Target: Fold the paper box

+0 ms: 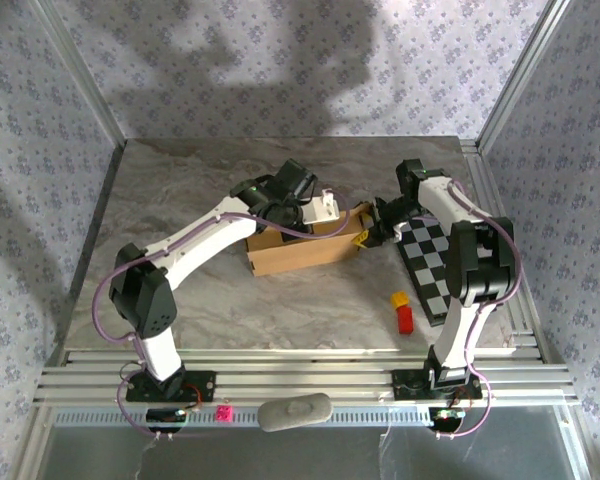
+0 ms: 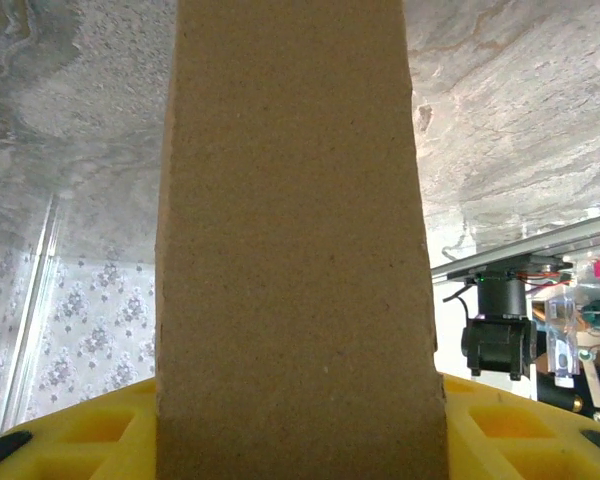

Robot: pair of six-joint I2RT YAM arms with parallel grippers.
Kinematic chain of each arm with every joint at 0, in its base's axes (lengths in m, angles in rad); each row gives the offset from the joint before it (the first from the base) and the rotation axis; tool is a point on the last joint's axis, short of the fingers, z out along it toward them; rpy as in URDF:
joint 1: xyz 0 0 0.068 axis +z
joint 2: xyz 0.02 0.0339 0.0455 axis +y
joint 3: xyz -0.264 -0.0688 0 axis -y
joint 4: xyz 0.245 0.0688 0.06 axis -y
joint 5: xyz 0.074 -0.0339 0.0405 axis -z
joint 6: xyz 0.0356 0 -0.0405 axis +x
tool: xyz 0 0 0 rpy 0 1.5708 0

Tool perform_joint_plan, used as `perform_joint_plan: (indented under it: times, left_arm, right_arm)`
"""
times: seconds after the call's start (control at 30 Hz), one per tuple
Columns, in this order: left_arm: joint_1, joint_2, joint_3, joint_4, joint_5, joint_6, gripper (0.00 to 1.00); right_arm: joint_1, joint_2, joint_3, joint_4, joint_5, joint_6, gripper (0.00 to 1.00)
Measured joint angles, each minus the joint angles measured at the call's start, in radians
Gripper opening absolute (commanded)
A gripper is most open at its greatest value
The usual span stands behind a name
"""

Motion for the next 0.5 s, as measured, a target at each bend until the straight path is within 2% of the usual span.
perform_joint_plan:
  times: [0.17, 0.23, 0.3, 0.5]
  left_arm:
    - [0.01, 0.011, 0.0, 0.027, -0.019, 0.011, 0.06]
    - [0.013, 0.014, 0.0, 0.036, -0.021, 0.019, 0.06]
    - [0.014, 0.017, 0.0, 0.045, -0.025, 0.025, 0.0]
    - [0.035, 0.039, 0.0, 0.095, -0.039, 0.045, 0.0]
  right_arm:
    - [-0.002, 0.016, 0.017, 0.006, 0.003, 0.018, 0.5]
    - [-0.003, 0.02, 0.022, 0.007, 0.004, 0.026, 0.57]
    - [-0.003, 0.022, 0.025, 0.013, 0.012, 0.029, 0.65]
    - [-0.004, 0.032, 0.048, 0.03, 0.054, 0.022, 0.82]
